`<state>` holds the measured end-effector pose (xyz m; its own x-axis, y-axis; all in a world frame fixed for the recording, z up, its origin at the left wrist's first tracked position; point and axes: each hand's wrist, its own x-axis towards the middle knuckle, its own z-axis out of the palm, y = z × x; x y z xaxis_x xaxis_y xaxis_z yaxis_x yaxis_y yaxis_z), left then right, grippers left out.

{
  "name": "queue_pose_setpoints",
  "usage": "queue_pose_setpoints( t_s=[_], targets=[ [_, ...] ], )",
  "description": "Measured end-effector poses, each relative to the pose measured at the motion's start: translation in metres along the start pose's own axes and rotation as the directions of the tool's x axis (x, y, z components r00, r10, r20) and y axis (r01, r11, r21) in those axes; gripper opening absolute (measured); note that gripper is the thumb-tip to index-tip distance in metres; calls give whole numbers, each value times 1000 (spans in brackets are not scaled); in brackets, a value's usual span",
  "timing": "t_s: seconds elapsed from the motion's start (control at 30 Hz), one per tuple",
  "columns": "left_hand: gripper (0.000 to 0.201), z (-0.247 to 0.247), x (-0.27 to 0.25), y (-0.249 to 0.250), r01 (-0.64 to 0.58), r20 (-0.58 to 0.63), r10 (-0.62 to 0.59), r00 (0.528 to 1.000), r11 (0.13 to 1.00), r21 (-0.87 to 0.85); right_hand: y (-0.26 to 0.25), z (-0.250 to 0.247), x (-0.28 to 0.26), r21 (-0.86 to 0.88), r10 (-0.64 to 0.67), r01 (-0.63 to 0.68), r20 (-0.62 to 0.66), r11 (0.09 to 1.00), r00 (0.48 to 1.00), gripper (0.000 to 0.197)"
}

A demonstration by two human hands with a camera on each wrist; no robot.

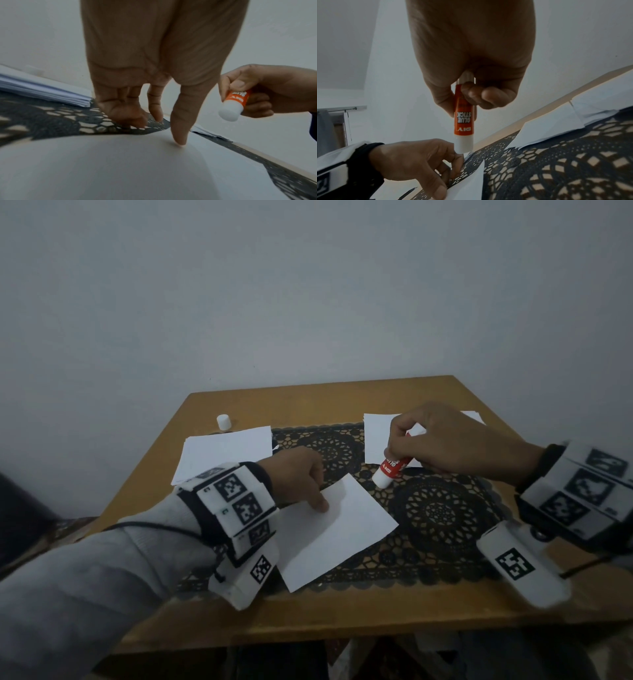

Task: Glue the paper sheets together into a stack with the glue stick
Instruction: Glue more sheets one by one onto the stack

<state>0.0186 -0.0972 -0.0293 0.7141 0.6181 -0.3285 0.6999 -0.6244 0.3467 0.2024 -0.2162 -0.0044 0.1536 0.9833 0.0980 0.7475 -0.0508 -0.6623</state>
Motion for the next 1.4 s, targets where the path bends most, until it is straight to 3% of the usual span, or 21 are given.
queue_pose_setpoints(
  t_s=[0.1,0.3,0.47,0.63,0.83,1.4],
  targets=[
    [38,0,-4,-4,24,-33,-26,999,997,-69,1,1,-2,-2,-7,7,21,1000,1000,24],
    [74,16,-10,2,39,1,-40,999,975,220,4,7,-1,-39,8,-8,2,999,1000,26],
    [71,16,-10,4,69,-11,-68,998,977,200,0,8,-2,-42,-26,27,10,999,1000,25],
    [56,20,-14,3,64,-63,-49,997,965,253,-1,9,-5,-51,-28,28,10,998,1000,25],
    [64,19,-13,1,53,-77,-31,997,951,303,6,8,-6,-78,-26,27,14,997,1000,23],
    [44,18,-9,-2,9,-59,6,998,970,244,14,12,-9,-45,-6,7,13,999,1000,20]
  ],
)
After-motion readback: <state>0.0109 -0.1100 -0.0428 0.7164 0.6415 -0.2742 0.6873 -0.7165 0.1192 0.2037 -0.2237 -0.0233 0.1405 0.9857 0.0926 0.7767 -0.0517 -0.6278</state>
